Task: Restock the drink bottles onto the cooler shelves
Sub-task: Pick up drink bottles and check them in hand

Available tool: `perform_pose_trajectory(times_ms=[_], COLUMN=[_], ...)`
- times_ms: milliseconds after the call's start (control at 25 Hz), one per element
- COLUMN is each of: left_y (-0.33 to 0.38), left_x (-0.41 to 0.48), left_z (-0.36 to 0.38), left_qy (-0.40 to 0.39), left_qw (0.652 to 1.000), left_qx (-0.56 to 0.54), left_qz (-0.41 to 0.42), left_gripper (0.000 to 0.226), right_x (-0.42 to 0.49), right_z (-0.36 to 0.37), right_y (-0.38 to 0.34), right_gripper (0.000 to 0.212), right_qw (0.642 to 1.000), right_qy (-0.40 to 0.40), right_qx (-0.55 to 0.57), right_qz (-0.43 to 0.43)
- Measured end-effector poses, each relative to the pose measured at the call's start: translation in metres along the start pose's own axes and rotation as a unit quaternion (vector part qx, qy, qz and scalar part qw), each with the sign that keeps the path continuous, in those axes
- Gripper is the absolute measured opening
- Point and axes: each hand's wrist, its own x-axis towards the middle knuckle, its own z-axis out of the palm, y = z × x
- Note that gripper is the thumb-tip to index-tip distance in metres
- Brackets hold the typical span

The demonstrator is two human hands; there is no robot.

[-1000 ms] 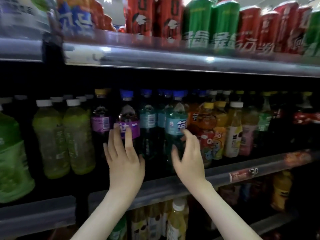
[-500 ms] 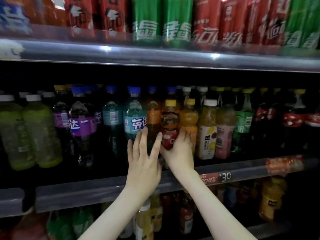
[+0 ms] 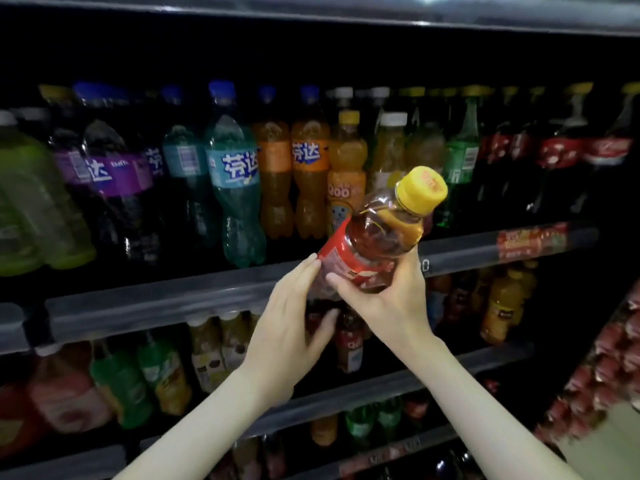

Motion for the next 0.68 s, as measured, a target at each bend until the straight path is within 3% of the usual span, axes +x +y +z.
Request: perform_pose_trajectory(times_ms=[120,240,480,560,680], left_y=[0.019,0.017,0.0,-0.014,-0.034], left_x=[-0.016,-0.057,-0.098,-0.092,-0.085], left_z=[0.009,0.03,0.079,0.092,0.111], left_qy=[-0.103,-0.187,-0.365,-0.386,-0.32], left_qw=[0.98,0.963,0.901,0.9,0.906], left_qx=[-0.135,-0.138,-0.116,-0.049,-0.012], left_qz=[-0.102,-0.136,-0.201,-0.197,-0.275], left_gripper=[0.076,0.074,0.067,0.062,0.055], right_x=[-0.045,-0.087,-0.14,-0.138,-0.122], right_z=[-0.017,-0.024,-0.042,-0.051,-0.064], right_y=[-0.003,0.02,0.078,0.098,0.132], right_gripper=[0.066,0.061,0.058,0.059,0.063], right_qw=[0.989,0.967,0.92,0.92,0.93], right_qy=[-0.089,-0.139,-0.113,-0.087,-0.033], right_qx=[0.004,-0.036,-0.085,-0.095,-0.093], right_qz=[0.119,0.209,0.365,0.369,0.355])
